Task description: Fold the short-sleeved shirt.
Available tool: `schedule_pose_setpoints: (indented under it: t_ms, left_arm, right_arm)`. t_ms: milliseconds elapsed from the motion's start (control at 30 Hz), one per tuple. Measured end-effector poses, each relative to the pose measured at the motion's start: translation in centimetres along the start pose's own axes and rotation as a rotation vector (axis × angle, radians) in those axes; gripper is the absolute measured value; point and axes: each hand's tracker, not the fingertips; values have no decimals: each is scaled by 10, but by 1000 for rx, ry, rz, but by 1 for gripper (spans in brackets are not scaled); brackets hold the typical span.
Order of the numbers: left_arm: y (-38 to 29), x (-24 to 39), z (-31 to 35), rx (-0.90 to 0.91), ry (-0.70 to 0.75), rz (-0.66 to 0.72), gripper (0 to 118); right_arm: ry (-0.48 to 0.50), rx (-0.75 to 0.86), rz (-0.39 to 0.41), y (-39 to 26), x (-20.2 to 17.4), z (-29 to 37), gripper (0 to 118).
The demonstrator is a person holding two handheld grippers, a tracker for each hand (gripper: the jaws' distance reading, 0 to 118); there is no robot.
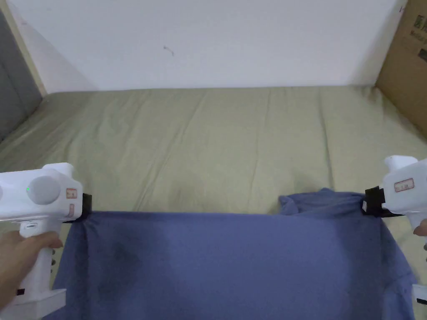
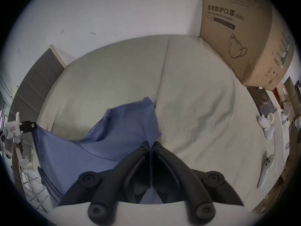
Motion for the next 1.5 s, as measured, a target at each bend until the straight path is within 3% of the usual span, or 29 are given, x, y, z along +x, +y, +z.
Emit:
schedule_pose_setpoints:
  t_ms: [133, 333, 633, 800, 833, 933, 967, 1000, 1100, 1133, 1167, 1200, 1233, 1300, 1400, 1500]
  left_arm:
    - [-24, -14, 39, 49, -37, 7, 1]
    - [-100, -44, 93, 30, -83, -9, 1]
    - [-227, -77, 109, -177, -88, -19, 1]
    - [-259, -83, 106, -196, -90, 34, 3]
    - [-261, -82, 109, -185, -87, 35, 9]
    - [-255, -85, 117, -143, 24, 1, 81]
    - [-250, -87, 120, -142, 43, 8, 105]
    - [-247, -88, 126, -123, 35, 18, 108]
    - [-233, -89, 146, -43, -65, 93, 103]
    - [-230, -87, 152, -26, -107, 117, 96]
    - [-228, -86, 158, -9, -150, 126, 65]
    - [-227, -83, 161, 7, -170, 126, 23]
    - [-227, -78, 162, 7, -179, 114, 0]
    - [-232, -71, 156, 8, -153, 90, 0]
    - [-242, -72, 148, -30, -195, 103, 0]
    - [-253, -85, 145, -32, -210, 177, 0]
  right_arm:
    - [-2, 34, 54, -23, -1, 39, 1]
    - [32, 27, 37, -104, 8, 100, 1]
    - [58, -166, -32, -266, 10, 130, 1]
    - [50, -190, -76, -304, 14, 122, 3]
    - [45, -179, -86, -304, 12, 124, 10]
    - [-58, -152, 2, -294, 1, 129, 76]
    - [-87, -141, 40, -289, -5, 136, 85]
    - [-99, -117, 65, -283, -10, 141, 85]
    - [-77, -36, 82, -263, -27, 156, 84]
    - [-56, -7, 78, -257, -35, 158, 79]
    - [-17, 28, 78, -251, -44, 161, 54]
    - [14, 53, 83, -248, -54, 158, 18]
    - [20, 65, 76, -245, -63, 154, 0]
    - [-7, 84, 65, -245, -87, 140, 0]
    - [-47, 115, 170, -249, -129, 124, 0]
    - [57, 78, 187, -251, -154, 109, 0]
